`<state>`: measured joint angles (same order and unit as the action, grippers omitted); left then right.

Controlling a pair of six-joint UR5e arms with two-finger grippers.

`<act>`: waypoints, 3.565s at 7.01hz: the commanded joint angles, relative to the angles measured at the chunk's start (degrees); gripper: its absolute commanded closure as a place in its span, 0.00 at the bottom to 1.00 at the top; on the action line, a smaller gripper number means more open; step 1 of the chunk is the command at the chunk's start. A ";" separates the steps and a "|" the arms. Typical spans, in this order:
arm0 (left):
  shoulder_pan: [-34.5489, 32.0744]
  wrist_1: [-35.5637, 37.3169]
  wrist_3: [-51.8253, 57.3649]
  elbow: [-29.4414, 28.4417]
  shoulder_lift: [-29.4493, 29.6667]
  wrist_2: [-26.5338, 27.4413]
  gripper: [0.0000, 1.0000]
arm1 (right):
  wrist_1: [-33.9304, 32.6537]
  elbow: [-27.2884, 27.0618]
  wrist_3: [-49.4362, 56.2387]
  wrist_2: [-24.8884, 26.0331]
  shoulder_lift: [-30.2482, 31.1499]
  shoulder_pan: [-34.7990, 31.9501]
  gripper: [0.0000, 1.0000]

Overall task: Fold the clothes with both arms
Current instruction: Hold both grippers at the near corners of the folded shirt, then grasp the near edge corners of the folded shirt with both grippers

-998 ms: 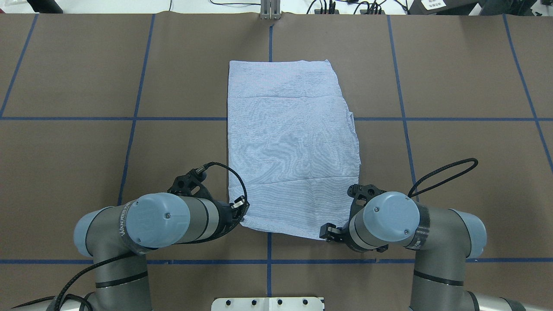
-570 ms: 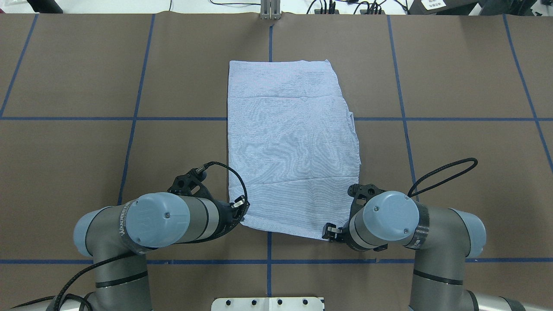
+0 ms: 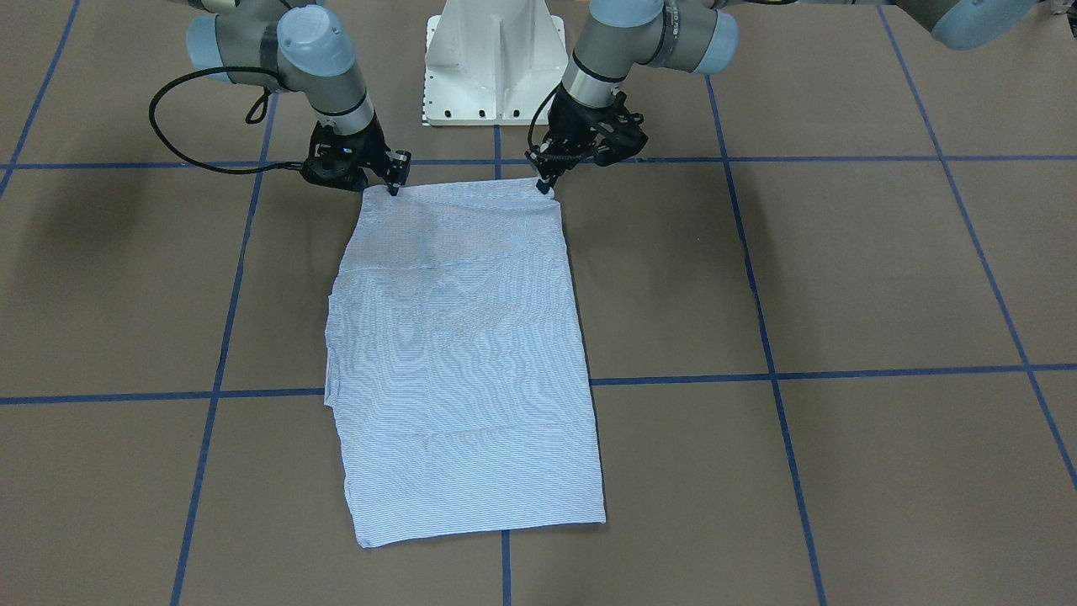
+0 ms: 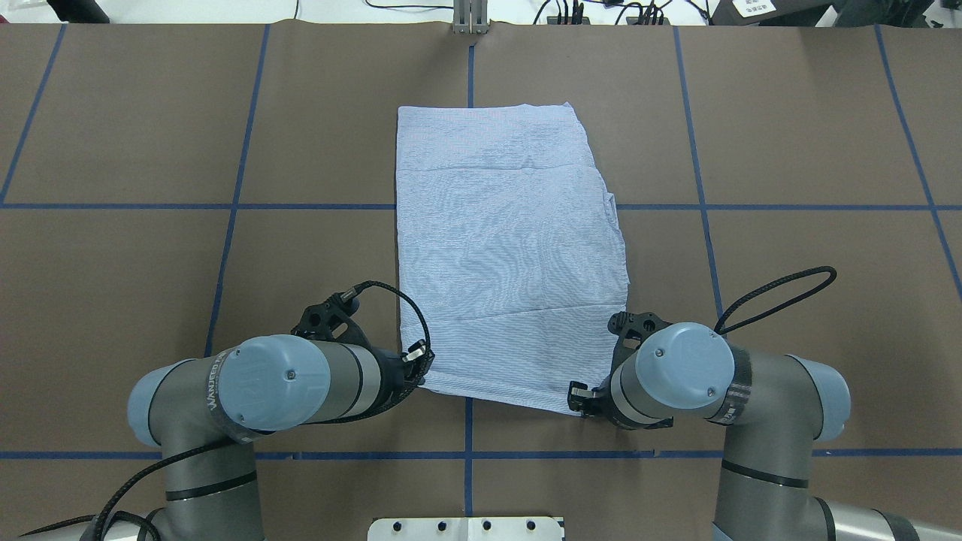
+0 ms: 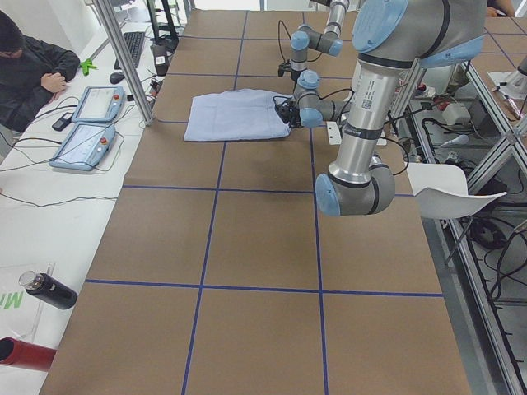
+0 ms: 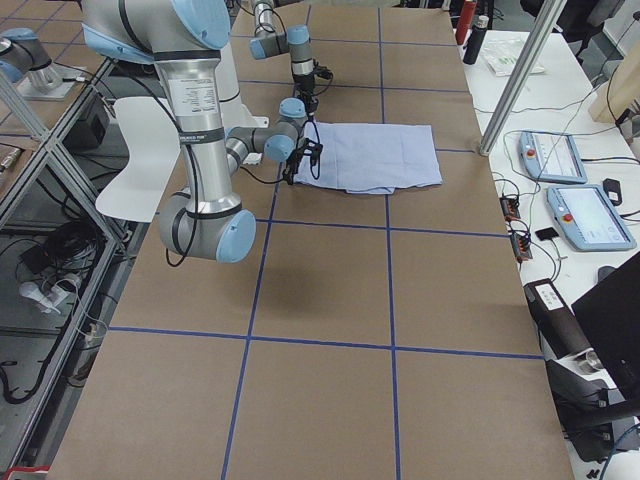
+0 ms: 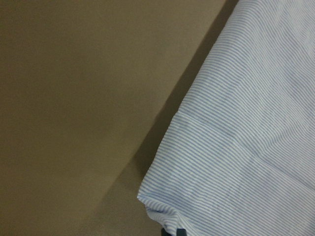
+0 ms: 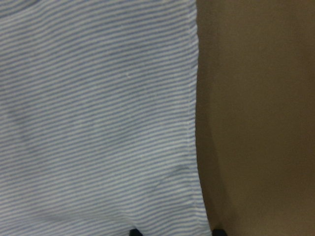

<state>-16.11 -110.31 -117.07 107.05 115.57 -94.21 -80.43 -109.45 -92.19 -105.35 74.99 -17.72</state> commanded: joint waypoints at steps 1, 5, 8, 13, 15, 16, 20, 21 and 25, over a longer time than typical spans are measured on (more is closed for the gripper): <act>-0.06 0.00 0.09 0.00 0.01 -0.01 1.00 | 0.01 -0.06 0.17 -0.12 -0.11 -0.74 0.49; -0.15 0.00 0.09 0.09 0.01 -0.01 1.00 | -0.08 -0.15 0.08 -1.09 -0.20 -1.80 0.61; -0.50 0.00 0.09 0.09 -0.08 0.08 1.00 | -0.08 -0.15 -0.18 -0.91 -0.81 -1.79 1.00; -0.59 3.05 0.44 2.18 -0.08 -0.27 1.00 | -4.56 -3.38 -0.18 -4.94 -3.72 -4.52 1.00; 0.11 9.46 0.44 8.24 -0.25 -0.62 1.00 | -4.47 -8.03 -0.18 -7.75 -1.08 -4.61 1.00; 0.20 10.71 0.44 8.44 -0.52 -2.10 1.00 | -4.47 -9.80 -0.18 -8.81 -0.03 -4.69 1.00; 2.13 10.72 -0.09 7.65 -0.08 -2.38 1.00 | -4.30 -7.20 -0.27 -8.56 -0.63 -4.08 0.65; 2.40 10.72 -0.09 7.56 0.01 -2.38 1.00 | -4.12 -6.74 -2.18 -7.86 -1.16 -3.99 0.01; 2.75 10.72 -0.09 7.47 0.10 -2.38 1.00 | -4.21 -3.32 -21.23 0.56 -3.71 -0.23 0.00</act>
<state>-13.41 -99.58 -117.16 114.53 115.66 -96.59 -84.63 -113.74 -108.28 -107.57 71.84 -19.60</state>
